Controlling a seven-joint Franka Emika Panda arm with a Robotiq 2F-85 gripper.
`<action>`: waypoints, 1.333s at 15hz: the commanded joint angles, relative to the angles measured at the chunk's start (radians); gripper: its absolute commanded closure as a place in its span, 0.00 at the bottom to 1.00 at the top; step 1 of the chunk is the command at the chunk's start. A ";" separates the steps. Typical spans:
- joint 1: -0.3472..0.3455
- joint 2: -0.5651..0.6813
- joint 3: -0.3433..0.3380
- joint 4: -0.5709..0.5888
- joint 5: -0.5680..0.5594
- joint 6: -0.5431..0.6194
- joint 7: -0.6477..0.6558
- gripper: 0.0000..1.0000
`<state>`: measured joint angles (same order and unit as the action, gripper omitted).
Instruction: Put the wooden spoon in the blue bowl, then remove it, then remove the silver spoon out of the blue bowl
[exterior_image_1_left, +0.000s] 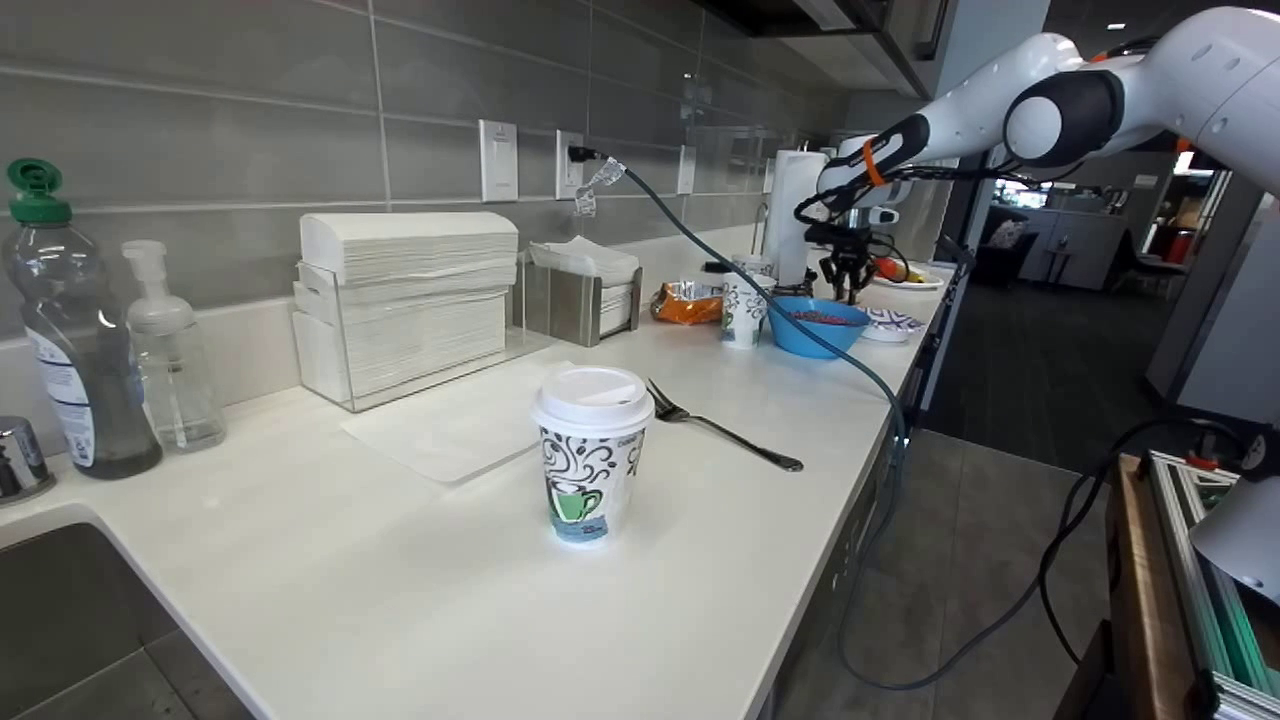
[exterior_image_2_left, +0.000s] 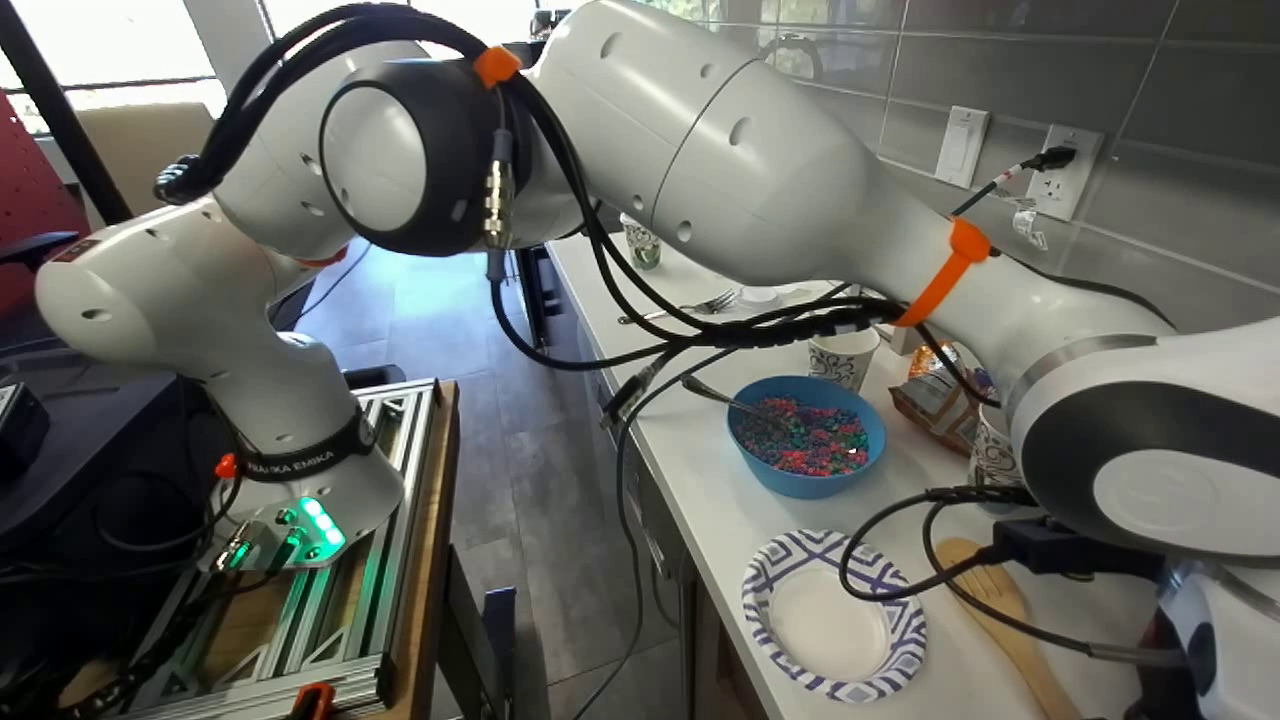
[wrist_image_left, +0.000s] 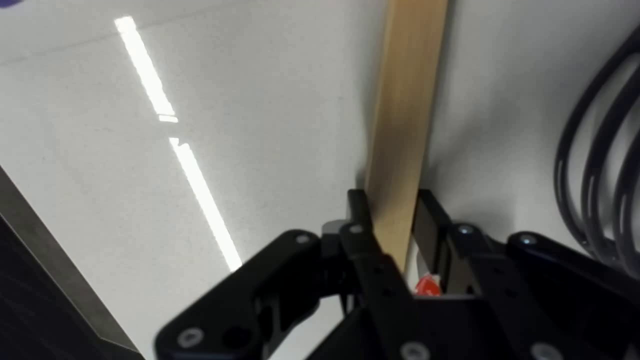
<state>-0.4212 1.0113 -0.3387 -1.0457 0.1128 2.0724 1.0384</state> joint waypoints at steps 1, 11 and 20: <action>0.024 -0.025 -0.033 -0.026 -0.007 -0.012 0.087 0.93; 0.006 -0.145 -0.024 -0.089 0.022 -0.158 0.052 0.93; 0.141 -0.415 -0.057 -0.456 -0.094 0.127 0.018 0.93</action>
<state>-0.3468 0.7194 -0.3774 -1.3045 0.0716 2.0784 1.0695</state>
